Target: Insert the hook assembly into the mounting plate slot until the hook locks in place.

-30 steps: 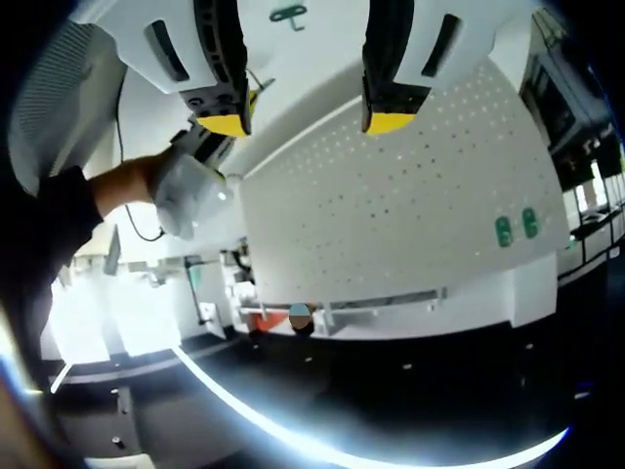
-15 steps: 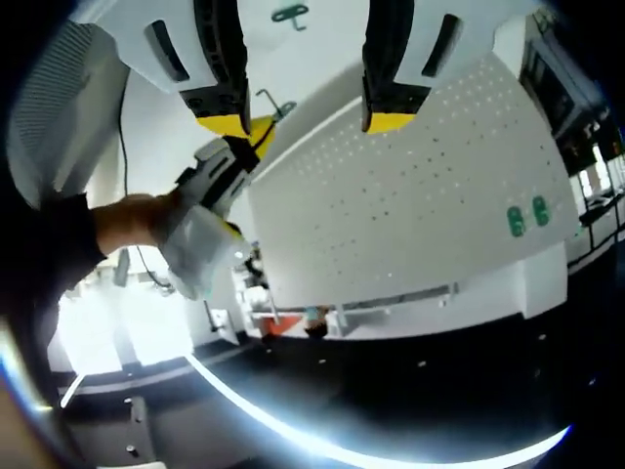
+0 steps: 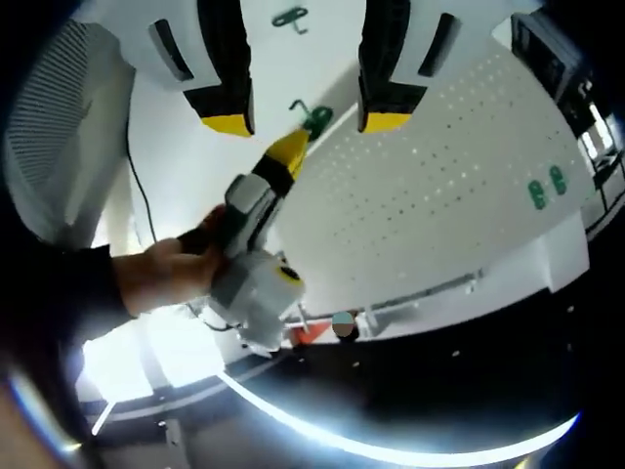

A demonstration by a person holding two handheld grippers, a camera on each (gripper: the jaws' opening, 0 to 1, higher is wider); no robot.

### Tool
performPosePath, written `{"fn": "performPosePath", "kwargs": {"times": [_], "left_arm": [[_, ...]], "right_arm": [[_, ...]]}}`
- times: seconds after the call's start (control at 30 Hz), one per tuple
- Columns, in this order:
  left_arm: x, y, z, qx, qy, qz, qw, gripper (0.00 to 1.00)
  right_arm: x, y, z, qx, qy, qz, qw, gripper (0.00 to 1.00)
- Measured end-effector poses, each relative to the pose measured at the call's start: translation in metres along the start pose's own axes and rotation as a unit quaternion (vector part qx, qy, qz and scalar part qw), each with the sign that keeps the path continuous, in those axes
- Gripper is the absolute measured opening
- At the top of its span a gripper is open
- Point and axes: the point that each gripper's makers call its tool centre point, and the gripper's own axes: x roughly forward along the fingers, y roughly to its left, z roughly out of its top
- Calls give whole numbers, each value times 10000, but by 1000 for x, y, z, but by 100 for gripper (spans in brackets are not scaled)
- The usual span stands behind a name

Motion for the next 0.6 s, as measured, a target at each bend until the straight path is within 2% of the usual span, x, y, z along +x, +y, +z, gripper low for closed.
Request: {"fn": "performPosePath", "kwargs": {"times": [0.33, 0.6], "left_arm": [[3, -10, -10, 562, 277, -183, 9979, 34], [6, -18, -18, 1036, 514, -313, 9928, 26]], "right_arm": [[-9, 16, -4, 793, 280, 565, 9949, 1], [-10, 32, -11, 886, 493, 858, 9911, 1]]}}
